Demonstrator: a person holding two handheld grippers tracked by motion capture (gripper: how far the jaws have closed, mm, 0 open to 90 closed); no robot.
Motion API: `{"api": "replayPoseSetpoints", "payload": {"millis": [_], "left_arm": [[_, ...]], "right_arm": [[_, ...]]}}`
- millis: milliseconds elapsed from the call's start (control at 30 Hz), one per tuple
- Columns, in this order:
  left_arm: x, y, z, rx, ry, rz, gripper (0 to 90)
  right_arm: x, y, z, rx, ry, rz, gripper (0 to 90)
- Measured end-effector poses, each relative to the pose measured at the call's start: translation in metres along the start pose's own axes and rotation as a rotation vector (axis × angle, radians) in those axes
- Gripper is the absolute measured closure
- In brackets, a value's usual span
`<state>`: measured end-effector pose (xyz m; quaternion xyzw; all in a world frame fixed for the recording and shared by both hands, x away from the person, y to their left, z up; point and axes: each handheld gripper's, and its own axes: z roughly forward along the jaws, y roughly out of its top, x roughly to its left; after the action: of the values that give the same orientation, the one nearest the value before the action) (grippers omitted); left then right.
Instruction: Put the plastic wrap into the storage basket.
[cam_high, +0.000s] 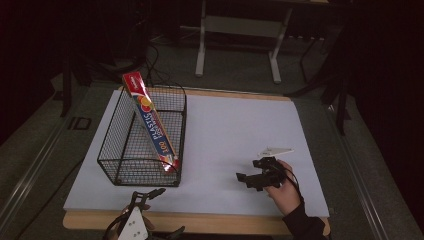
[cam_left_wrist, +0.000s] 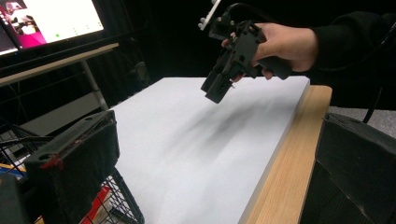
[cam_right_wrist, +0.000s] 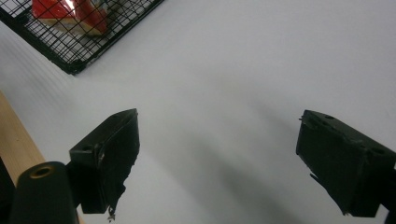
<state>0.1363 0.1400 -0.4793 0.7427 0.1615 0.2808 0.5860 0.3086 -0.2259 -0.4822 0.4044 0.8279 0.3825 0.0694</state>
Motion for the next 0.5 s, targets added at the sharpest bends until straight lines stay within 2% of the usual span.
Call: {"api": "replayPoseSetpoints", "payload": {"millis": [133, 233, 367, 500], "left_arm": [[0.0, 0.0, 0.0, 0.002, -0.003, -0.002, 0.2], [0.0, -0.001, 0.001, 0.003, -0.006, -0.006, 0.2], [0.001, 0.0, 0.001, 0.003, -0.011, -0.012, 0.2], [0.002, -0.001, 0.001, 0.006, -0.009, -0.016, 0.2]], "right_arm": [[-0.003, -0.009, -0.006, -0.001, 0.002, 0.007, 13.2], [-0.006, -0.015, -0.011, -0.017, 0.002, -0.014, 13.1], [-0.011, -0.023, -0.018, -0.038, -0.019, -0.02, 12.9], [-0.014, -0.025, -0.017, -0.028, -0.044, -0.022, 13.0]]}}
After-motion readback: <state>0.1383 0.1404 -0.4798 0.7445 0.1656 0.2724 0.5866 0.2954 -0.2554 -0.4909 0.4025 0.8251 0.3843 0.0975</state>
